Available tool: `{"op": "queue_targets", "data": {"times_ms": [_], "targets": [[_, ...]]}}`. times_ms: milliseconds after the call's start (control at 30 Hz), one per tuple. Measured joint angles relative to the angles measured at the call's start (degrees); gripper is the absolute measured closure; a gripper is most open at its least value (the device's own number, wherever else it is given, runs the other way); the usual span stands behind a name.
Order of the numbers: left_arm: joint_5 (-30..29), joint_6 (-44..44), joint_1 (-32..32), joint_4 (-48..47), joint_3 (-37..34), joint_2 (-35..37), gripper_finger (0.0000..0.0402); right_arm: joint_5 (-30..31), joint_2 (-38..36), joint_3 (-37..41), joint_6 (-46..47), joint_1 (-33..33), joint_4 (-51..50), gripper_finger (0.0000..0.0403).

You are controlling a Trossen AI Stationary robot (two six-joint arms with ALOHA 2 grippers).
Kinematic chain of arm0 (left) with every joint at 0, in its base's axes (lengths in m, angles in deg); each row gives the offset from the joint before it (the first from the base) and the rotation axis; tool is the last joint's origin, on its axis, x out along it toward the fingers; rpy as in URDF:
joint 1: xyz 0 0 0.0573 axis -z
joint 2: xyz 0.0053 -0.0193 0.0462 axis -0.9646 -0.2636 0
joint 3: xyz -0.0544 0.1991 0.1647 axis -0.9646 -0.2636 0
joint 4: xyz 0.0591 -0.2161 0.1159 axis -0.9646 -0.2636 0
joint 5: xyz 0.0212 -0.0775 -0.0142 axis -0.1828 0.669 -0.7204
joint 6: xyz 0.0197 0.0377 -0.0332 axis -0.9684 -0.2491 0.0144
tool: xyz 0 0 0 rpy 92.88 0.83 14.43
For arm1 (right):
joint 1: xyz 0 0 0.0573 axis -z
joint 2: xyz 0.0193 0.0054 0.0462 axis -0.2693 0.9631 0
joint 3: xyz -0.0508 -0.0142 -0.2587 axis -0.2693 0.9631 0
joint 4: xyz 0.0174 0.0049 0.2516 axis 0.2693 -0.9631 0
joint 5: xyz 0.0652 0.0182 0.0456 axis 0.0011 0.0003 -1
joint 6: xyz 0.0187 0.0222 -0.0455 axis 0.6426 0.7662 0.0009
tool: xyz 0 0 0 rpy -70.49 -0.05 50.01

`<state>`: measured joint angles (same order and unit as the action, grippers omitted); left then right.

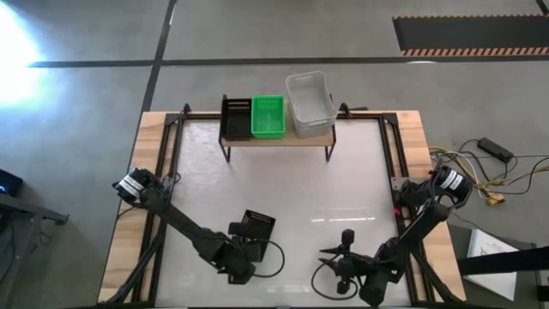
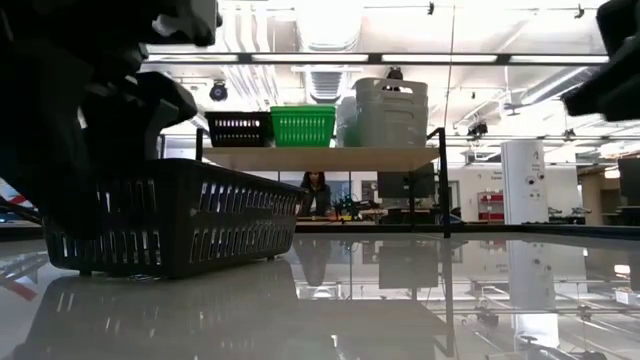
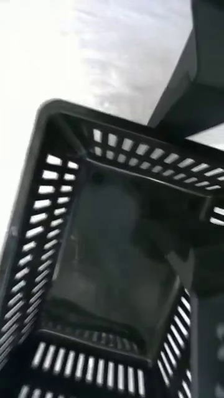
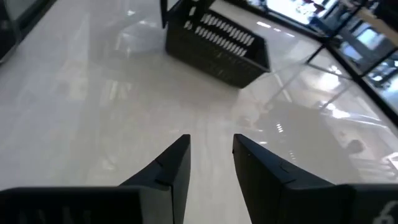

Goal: Stack baskets on shelf by color
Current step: Stack the black bin on top of the black bin on the shelf

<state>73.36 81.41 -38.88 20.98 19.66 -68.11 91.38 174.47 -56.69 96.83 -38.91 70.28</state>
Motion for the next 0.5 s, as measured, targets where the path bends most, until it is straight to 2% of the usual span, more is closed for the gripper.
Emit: {"op": "queue_targets", "data": {"times_ms": [233, 300, 500], "targets": [[0.5, 0.2, 0.2, 0.7, 0.9, -0.2, 0.0355, 0.3, 0.0, 0.0, -0.3, 1.0, 0.4, 0.0303], [2.9, -1.1, 0.3, 1.4, 1.4, -0.2, 0.0388, 0.2, 0.0, 0.0, -0.4, 1.0, 0.4, 0.0307], [4.3, -4.2, 0.5, -4.1, 7.0, 1.6, 0.04, 0.1, 0.0, 0.0, -0.4, 0.9, 0.5, 0.032]]}}
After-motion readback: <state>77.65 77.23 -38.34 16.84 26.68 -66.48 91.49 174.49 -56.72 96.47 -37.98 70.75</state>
